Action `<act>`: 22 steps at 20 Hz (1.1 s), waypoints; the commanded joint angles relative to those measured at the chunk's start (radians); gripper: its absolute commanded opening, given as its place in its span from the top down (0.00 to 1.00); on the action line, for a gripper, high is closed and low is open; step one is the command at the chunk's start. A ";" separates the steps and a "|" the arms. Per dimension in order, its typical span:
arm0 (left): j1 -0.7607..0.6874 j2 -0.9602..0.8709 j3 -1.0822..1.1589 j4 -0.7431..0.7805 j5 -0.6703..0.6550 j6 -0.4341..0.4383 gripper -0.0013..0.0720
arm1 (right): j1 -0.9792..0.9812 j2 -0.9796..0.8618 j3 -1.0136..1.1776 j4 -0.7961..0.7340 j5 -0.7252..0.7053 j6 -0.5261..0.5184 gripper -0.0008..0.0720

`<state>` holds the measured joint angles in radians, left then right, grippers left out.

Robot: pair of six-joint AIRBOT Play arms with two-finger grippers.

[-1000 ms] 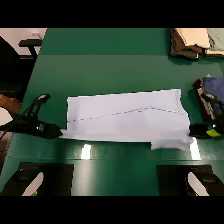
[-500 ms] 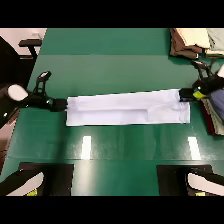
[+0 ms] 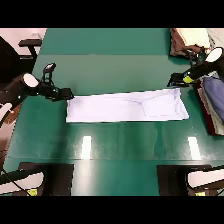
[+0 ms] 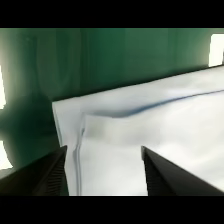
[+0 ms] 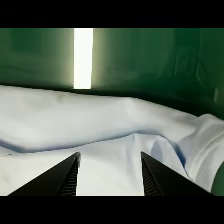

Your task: Fold the shirts.

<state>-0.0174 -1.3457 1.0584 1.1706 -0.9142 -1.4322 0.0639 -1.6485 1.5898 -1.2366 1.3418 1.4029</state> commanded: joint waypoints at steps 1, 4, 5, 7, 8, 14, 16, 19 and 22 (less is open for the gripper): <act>0.001 -0.009 0.102 0.002 -0.123 0.001 0.25 | -0.071 -0.001 0.033 0.116 0.077 -0.089 0.35; 0.001 -0.009 0.167 0.000 -0.225 0.000 0.27 | -0.175 0.050 -0.037 0.120 0.117 -0.097 0.35; 0.001 -0.009 0.174 0.000 -0.239 0.001 0.59 | -0.216 0.066 -0.081 0.121 0.117 -0.105 0.27; 0.001 -0.009 0.174 -0.005 -0.245 0.000 0.93 | -0.290 0.086 -0.174 0.124 0.112 -0.109 0.08; 0.001 -0.009 0.174 -0.023 -0.249 0.001 0.93 | -0.322 0.086 -0.212 0.150 0.113 -0.133 0.08; 0.000 -0.009 0.174 -0.140 -0.250 0.027 0.93 | -0.410 0.037 -0.387 0.279 0.022 -0.237 0.04; 0.000 -0.009 0.173 -0.152 -0.256 0.027 0.93 | -0.401 -0.021 -0.386 0.335 0.054 -0.267 0.05; 0.000 -0.009 0.173 -0.196 -0.253 0.027 0.93 | -0.355 -0.074 -0.386 0.354 0.042 -0.272 0.09; -0.041 -0.010 0.172 -0.206 -0.227 0.020 0.95 | -0.312 -0.082 -0.386 0.353 0.002 -0.290 0.49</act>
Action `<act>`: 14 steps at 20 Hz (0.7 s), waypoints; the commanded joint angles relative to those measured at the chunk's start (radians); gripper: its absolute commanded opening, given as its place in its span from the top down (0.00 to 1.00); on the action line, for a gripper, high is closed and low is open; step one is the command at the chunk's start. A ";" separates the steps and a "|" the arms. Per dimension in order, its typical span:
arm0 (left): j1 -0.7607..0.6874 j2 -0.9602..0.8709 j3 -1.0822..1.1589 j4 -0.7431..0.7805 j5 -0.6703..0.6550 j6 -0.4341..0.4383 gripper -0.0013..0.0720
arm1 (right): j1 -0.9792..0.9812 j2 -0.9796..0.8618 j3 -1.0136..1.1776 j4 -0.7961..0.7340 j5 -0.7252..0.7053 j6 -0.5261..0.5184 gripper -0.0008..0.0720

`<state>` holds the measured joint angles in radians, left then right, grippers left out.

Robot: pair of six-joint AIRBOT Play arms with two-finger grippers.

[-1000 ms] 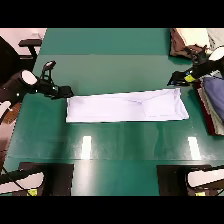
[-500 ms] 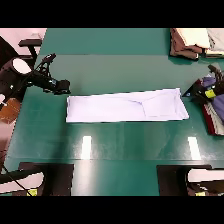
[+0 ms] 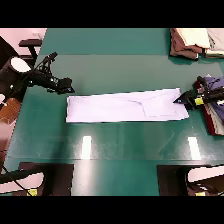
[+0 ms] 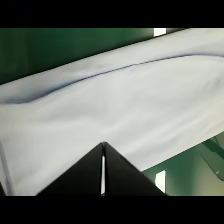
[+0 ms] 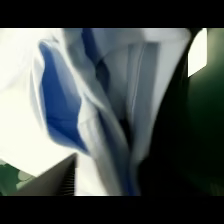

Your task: Fold the shirts.

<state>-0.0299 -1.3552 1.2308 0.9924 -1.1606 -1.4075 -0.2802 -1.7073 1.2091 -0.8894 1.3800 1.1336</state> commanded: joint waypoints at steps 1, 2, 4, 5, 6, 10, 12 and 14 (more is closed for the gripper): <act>-0.061 -0.001 0.000 -0.027 0.045 -0.019 0.95 | 0.040 -0.015 -0.005 0.006 -0.048 -0.032 0.71; -0.105 -0.004 0.000 -0.027 0.085 -0.029 0.95 | 0.045 -0.001 -0.005 0.007 -0.051 -0.045 0.91; -0.192 -0.026 0.002 -0.028 0.172 -0.030 0.95 | 0.045 0.050 -0.005 0.007 -0.049 -0.047 0.96; -0.236 -0.052 0.010 -0.029 0.205 -0.034 0.95 | 0.045 0.085 -0.005 0.007 -0.048 -0.047 0.96; -0.275 -0.086 0.028 -0.032 0.221 -0.035 0.95 | 0.045 0.124 -0.005 0.008 -0.045 -0.046 0.96; -0.418 -0.279 0.173 -0.051 0.229 -0.035 0.95 | 0.089 0.287 0.023 0.008 -0.028 0.021 0.97; -0.466 -0.378 0.261 -0.093 0.228 -0.035 0.95 | 0.141 0.327 0.102 0.008 0.010 0.071 0.97; -0.506 -0.459 0.336 -0.106 0.220 -0.035 0.95 | 0.204 0.350 0.182 0.008 0.023 0.107 0.97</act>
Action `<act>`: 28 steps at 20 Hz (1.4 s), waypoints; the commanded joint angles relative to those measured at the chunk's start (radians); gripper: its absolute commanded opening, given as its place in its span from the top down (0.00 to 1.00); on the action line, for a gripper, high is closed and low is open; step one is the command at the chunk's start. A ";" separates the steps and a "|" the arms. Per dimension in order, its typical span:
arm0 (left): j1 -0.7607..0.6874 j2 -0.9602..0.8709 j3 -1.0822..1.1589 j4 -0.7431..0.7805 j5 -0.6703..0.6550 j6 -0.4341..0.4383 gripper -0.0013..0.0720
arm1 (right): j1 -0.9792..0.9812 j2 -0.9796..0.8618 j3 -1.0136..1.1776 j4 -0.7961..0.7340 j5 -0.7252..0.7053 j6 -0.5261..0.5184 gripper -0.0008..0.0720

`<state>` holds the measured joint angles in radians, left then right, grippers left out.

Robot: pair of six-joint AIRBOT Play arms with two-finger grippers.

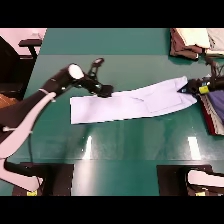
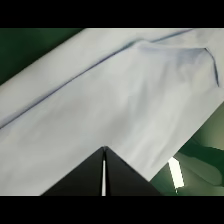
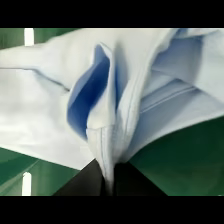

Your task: Fold the shirts.

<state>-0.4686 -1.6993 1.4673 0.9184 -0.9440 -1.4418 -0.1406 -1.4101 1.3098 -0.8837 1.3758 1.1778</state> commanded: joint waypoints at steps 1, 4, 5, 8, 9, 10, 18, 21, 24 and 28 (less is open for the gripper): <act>-0.085 -0.147 0.129 -0.034 0.000 -0.003 0.95 | 0.103 0.058 0.124 0.002 0.031 0.085 0.97; -0.124 -0.208 0.176 -0.046 0.008 -0.058 0.95 | 0.208 0.059 0.222 0.003 0.028 0.143 0.97; -0.134 -0.219 0.187 -0.048 0.011 -0.058 0.95 | 0.238 0.059 0.244 0.002 0.024 0.150 0.96; -0.145 -0.242 0.201 -0.051 0.020 -0.064 0.95 | 0.319 0.059 0.286 0.003 0.013 0.179 0.96; -0.145 -0.246 0.201 -0.046 0.021 -0.078 0.95 | 0.340 0.059 0.293 0.003 0.012 0.185 0.96; -0.145 -0.250 0.201 -0.043 0.029 -0.078 0.95 | 0.359 0.059 0.299 0.003 0.011 0.187 0.96; -0.066 -0.195 0.217 -0.002 -0.001 -0.096 0.95 | 0.470 0.059 0.303 0.132 -0.079 0.182 0.96; 0.047 -0.059 0.218 0.133 -0.072 -0.095 0.95 | 0.525 0.058 0.303 0.132 -0.111 0.171 0.96; 0.189 0.107 0.217 0.239 -0.127 -0.094 0.95 | 0.646 0.033 0.303 0.134 -0.185 0.145 0.96; 0.359 0.315 0.217 0.322 -0.150 -0.076 0.95 | 0.904 -0.097 0.305 0.134 -0.369 0.099 0.95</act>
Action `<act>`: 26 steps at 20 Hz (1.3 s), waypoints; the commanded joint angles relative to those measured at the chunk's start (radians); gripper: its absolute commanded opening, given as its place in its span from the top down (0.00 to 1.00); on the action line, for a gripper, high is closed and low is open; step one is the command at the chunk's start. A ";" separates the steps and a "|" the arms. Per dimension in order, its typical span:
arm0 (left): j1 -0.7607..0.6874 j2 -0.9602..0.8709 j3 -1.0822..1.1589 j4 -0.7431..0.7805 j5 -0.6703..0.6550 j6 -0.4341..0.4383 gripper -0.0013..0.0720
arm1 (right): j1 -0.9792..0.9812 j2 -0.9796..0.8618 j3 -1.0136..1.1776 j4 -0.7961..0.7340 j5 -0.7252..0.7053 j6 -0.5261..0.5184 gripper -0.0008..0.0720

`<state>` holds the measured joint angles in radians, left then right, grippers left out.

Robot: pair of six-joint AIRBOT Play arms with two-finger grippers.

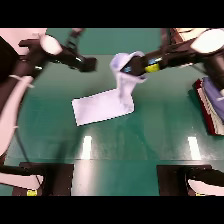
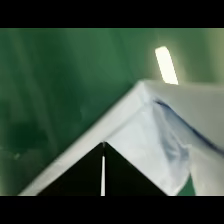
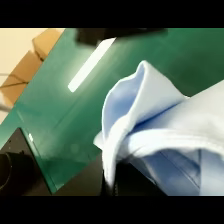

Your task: Fold the shirts.

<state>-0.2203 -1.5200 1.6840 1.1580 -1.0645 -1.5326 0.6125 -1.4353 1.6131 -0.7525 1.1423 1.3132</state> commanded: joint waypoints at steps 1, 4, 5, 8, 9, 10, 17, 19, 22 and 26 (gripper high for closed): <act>0.140 0.173 0.001 0.093 -0.032 0.014 0.95 | 0.208 -0.111 0.002 0.002 -0.196 -0.064 0.79; 0.206 0.249 0.001 0.095 -0.064 0.014 0.95 | 0.302 -0.227 0.059 -0.001 -0.220 -0.085 0.20; 0.217 0.262 0.001 0.096 -0.079 0.014 0.95 | 0.302 -0.254 0.099 -0.011 -0.163 -0.085 0.19; 0.223 0.271 0.001 0.099 -0.131 0.016 0.95 | 0.229 -0.270 0.163 -0.086 0.008 -0.081 0.20; 0.223 0.272 0.001 0.098 -0.140 0.022 0.95 | 0.186 -0.257 0.143 -0.115 0.041 -0.076 0.20; 0.223 0.272 0.001 0.098 -0.146 0.022 0.95 | 0.138 -0.237 0.106 -0.143 0.063 -0.054 0.20; 0.220 0.271 0.001 0.086 -0.171 0.022 0.95 | -0.285 -0.145 -0.262 -0.148 0.054 0.023 0.19; 0.220 0.270 0.001 0.082 -0.167 0.022 0.95 | -0.354 -0.180 -0.306 -0.082 0.060 0.021 0.19; 0.220 0.265 -0.003 0.068 -0.164 0.022 0.95 | -0.367 -0.262 -0.311 0.022 0.068 -0.014 0.19; 0.220 0.265 -0.013 0.061 -0.170 0.022 0.95 | -0.274 -0.389 -0.213 0.084 0.067 -0.024 0.19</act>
<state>-0.0006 -1.2541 1.6756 1.2255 -1.2293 -1.5108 0.3023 -1.7473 1.3556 -0.7277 1.2037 1.2987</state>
